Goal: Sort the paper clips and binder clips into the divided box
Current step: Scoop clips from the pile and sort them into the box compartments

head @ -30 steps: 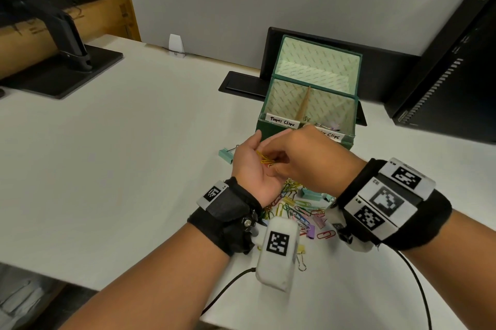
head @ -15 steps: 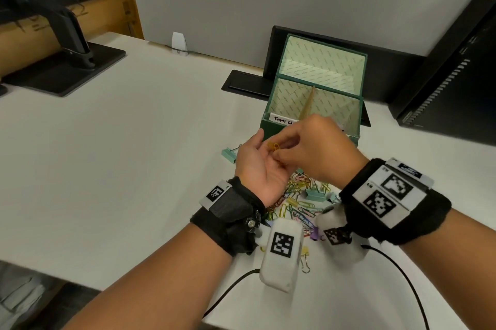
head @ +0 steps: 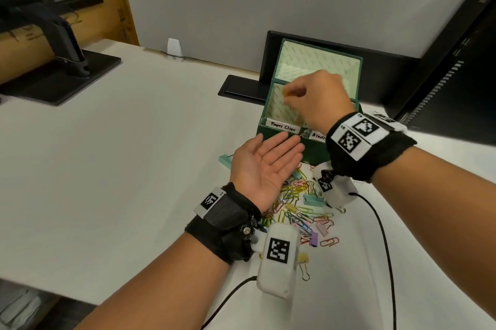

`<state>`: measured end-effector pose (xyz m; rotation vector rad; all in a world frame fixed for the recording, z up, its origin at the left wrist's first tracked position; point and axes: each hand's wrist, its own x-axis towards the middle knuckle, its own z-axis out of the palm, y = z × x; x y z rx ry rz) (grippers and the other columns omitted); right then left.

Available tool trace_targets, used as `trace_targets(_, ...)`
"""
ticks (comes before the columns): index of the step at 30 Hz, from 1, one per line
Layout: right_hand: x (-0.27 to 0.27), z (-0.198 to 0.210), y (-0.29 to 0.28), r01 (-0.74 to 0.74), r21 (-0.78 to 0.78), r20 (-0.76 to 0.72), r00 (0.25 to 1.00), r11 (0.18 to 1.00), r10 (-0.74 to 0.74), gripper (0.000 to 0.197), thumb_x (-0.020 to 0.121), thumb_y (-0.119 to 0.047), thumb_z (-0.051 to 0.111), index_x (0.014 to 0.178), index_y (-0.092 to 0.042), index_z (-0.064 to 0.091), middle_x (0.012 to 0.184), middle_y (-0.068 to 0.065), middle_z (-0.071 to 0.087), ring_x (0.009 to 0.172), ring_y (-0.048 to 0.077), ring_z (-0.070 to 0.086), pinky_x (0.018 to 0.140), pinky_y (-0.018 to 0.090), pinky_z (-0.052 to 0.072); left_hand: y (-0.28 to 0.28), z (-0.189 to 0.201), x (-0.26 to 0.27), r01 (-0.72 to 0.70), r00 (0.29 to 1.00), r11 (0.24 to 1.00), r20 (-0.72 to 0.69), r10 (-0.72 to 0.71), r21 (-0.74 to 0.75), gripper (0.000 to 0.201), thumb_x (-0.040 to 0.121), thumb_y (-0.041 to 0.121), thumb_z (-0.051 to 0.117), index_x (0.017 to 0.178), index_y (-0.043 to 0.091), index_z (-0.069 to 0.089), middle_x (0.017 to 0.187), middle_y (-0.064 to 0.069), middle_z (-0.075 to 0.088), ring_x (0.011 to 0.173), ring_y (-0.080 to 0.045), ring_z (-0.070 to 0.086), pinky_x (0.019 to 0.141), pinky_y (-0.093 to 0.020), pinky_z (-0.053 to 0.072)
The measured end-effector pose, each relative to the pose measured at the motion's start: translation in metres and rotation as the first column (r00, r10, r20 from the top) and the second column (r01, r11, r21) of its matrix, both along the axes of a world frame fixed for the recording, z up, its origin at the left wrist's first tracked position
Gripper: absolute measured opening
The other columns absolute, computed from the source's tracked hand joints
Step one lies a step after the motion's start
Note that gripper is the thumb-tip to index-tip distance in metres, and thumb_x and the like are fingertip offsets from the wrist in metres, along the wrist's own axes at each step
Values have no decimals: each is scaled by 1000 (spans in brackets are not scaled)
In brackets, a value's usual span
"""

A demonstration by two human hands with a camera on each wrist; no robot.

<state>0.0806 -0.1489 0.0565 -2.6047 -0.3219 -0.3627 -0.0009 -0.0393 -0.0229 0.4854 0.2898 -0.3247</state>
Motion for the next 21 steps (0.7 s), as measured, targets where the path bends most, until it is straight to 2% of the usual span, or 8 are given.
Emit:
trace_targets(2, 2, -5, -2, -29, -155, -116, 993, 988, 11, 23, 88, -26, 69, 109, -16, 74, 113, 1, 71, 103, 14, 63, 87, 21, 46, 2, 0, 0, 9, 1000, 1000, 23, -9, 27, 41, 96, 26, 44, 121, -2, 59, 113, -22, 68, 106, -34, 65, 95, -41, 50)
trace_targets(4, -5, -1, -5, -37, -105, -138, 990, 994, 23, 25, 90, -32, 66, 110, -19, 73, 112, -1, 71, 102, 12, 63, 84, 20, 45, 5, 1, 0, 17, 998, 997, 59, -22, 74, 38, 95, 24, 45, 121, 1, 61, 111, -17, 70, 99, -30, 68, 90, -38, 53)
trace_targets(7, -29, 14, -13, -33, 48, -48, 998, 998, 35, 19, 92, -36, 63, 100, -25, 75, 93, -13, 71, 85, 3, 64, 75, 15, 44, 8, 6, -1, 17, 990, 985, 133, -41, 171, 34, 93, 23, 47, 116, 6, 65, 104, -11, 73, 83, -22, 70, 81, -32, 54)
trace_targets(9, -48, 23, -24, -28, 157, -47, 998, 987, 36, 17, 92, -36, 63, 88, -26, 76, 77, -12, 72, 71, 3, 66, 67, 16, 49, 8, 11, -3, 22, 981, 975, 184, -64, 222, 30, 93, 22, 48, 111, 7, 66, 94, -8, 73, 75, -20, 66, 74, -30, 53)
trace_targets(11, -65, 23, -37, -39, 195, -132, 989, 980, 66, 17, 91, -34, 65, 81, -24, 75, 69, -7, 72, 64, 7, 68, 65, 22, 57, 8, 18, -4, 27, 968, 958, 232, -97, 286, 28, 93, 22, 48, 109, 8, 66, 86, -6, 71, 70, -19, 64, 68, -28, 51)
trace_targets(14, -84, 12, -56, -85, 90, -311, 944, 992, 109, 15, 88, -34, 66, 79, -26, 74, 68, -6, 72, 62, 9, 68, 64, 30, 61, 10, 29, -11, 39, 923, 893, 326, -204, 448, 28, 96, 22, 45, 110, 9, 65, 84, -7, 69, 68, -18, 62, 66, -29, 49)
trace_targets(17, -97, -2, -73, -147, -108, -435, 896, 983, 87, 11, 86, -39, 67, 81, -33, 75, 72, -15, 71, 69, 1, 64, 63, 18, 51, 18, 44, -21, 27, 834, 720, 382, -399, 693, 25, 98, 21, 46, 106, 10, 67, 86, -9, 69, 70, -22, 63, 67, -30, 49)
trace_targets(21, -97, -20, -92, -155, -258, -449, 893, 954, 23, 17, 89, -40, 64, 105, -37, 68, 101, -10, 64, 82, 2, 55, 66, 18, 40, 35, 62, -23, -85, 784, 324, 264, -561, 942, 20, 96, 23, 51, 97, 16, 70, 94, -9, 71, 78, -24, 64, 68, -30, 48)
